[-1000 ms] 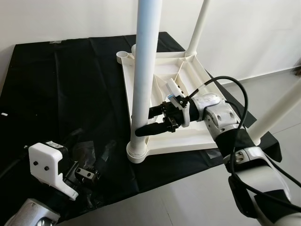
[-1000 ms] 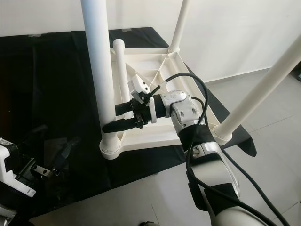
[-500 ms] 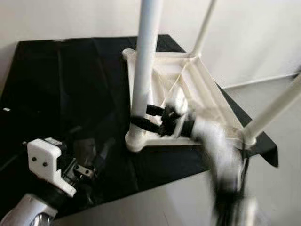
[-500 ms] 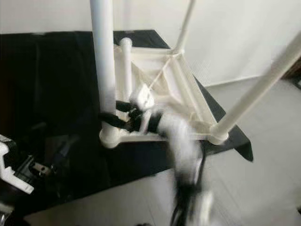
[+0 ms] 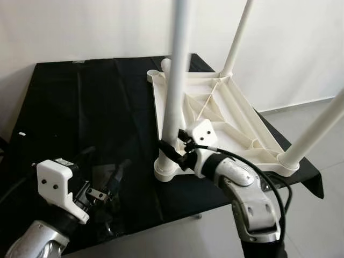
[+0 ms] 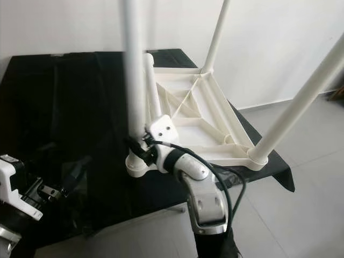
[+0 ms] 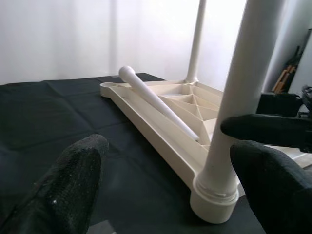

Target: Building children table

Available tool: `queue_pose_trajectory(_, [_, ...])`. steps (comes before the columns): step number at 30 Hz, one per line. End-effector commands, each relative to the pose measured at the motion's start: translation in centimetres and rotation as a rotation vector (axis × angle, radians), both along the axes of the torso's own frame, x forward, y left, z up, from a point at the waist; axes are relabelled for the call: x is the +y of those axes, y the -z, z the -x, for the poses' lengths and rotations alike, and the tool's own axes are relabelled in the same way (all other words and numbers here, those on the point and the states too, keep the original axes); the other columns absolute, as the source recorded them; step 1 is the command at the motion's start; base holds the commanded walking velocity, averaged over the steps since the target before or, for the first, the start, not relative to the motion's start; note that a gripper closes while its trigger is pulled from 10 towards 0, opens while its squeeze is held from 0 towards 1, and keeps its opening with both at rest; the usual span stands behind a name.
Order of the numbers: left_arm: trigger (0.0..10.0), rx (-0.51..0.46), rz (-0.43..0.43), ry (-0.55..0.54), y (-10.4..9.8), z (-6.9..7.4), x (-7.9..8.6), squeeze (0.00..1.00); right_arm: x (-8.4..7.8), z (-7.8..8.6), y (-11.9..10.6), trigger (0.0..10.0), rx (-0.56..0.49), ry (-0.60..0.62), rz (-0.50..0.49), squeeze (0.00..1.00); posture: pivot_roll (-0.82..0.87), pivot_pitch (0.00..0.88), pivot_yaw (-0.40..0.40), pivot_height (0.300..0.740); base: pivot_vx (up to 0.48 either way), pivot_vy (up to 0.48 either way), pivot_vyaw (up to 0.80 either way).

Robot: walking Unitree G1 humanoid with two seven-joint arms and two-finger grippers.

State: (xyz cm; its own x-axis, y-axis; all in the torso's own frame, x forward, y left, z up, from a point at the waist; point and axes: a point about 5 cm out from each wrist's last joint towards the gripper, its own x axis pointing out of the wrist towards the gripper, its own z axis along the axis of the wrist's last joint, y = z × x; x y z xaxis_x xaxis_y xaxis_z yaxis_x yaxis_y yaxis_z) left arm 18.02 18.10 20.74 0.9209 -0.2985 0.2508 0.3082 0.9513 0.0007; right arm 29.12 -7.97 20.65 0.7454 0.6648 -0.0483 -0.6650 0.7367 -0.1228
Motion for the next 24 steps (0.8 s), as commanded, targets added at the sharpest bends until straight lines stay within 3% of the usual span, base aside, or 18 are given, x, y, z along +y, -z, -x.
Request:
queue_pose_trajectory(1, [10.0,0.004,-0.004,0.006,0.1,0.0,-0.1,0.00,0.7,0.1,-1.2,10.0,-0.006,-0.105,-0.056,1.00,-0.11,0.100,-0.107,0.740,0.000,0.000,0.00])
queue_pose_trajectory(3, [10.0,0.004,-0.003,0.009,0.1,0.0,-0.1,0.00,1.1,0.3,-1.8,10.0,-0.024,-0.173,-0.078,1.00,-0.11,0.100,-0.107,0.740,0.000,0.000,0.00])
queue_pose_trajectory(4, [10.0,0.003,-0.002,0.011,0.1,0.0,-0.2,0.00,1.4,0.3,-2.4,10.0,-0.046,-0.273,-0.094,1.00,-0.10,0.104,-0.113,0.740,0.000,0.000,0.00])
queue_pose_trajectory(5, [10.0,0.002,-0.001,0.012,0.0,0.1,-0.2,0.00,1.4,0.1,-2.7,10.0,-0.066,-0.401,-0.073,1.00,-0.10,0.110,-0.117,0.740,0.000,0.000,0.00])
queue_pose_trajectory(6, [10.0,0.002,-0.001,0.012,0.0,0.1,-0.2,0.00,1.4,0.1,-2.7,10.0,-0.066,-0.401,-0.073,1.00,-0.10,0.110,-0.117,0.740,0.000,0.000,0.00])
queue_pose_trajectory(8, [10.0,0.001,0.000,0.013,-0.1,0.3,-0.3,0.00,0.7,-0.3,-2.8,10.0,-0.096,-0.575,0.006,0.99,-0.09,0.116,-0.116,0.740,0.000,0.000,0.00])
queue_pose_trajectory(9, [10.0,0.001,0.000,0.012,-0.1,0.4,-0.3,0.00,0.0,-0.9,-2.6,10.0,-0.092,-0.677,0.090,0.34,-0.08,0.122,-0.116,0.740,0.000,0.000,0.00])
queue_pose_trajectory(10, [10.0,0.001,0.000,0.012,-0.1,0.4,-0.3,0.00,0.0,-0.9,-2.6,10.0,-0.092,-0.677,0.090,0.34,-0.08,0.122,-0.116,0.740,0.000,0.000,0.00])
queue_pose_trajectory(11, [10.0,0.002,0.000,0.011,-0.1,0.5,-0.3,0.00,-0.7,-1.7,-2.8,10.0,-0.075,-0.751,0.144,0.00,-0.08,0.125,-0.113,0.740,0.000,0.000,0.00])
queue_pose_trajectory(17, [10.0,0.004,0.000,0.012,-0.2,0.6,-0.3,0.00,-1.4,-2.8,-3.5,10.0,-0.063,-0.796,0.179,0.00,-0.07,0.137,-0.111,0.740,0.000,0.000,0.00])
queue_pose_trajectory(20, [10.0,0.008,-0.001,0.009,-0.3,1.0,-0.4,0.00,-2.0,-4.5,-5.9,10.0,-0.072,-0.832,0.109,0.00,-0.06,0.151,-0.110,0.740,0.000,0.000,0.00])
queue_pose_trajectory(24, [10.0,0.012,-0.003,0.007,-0.3,1.1,-0.4,0.00,-2.0,-5.2,-6.6,10.0,-0.080,-0.894,0.088,0.00,-0.05,0.156,-0.110,0.740,0.000,0.000,0.00])
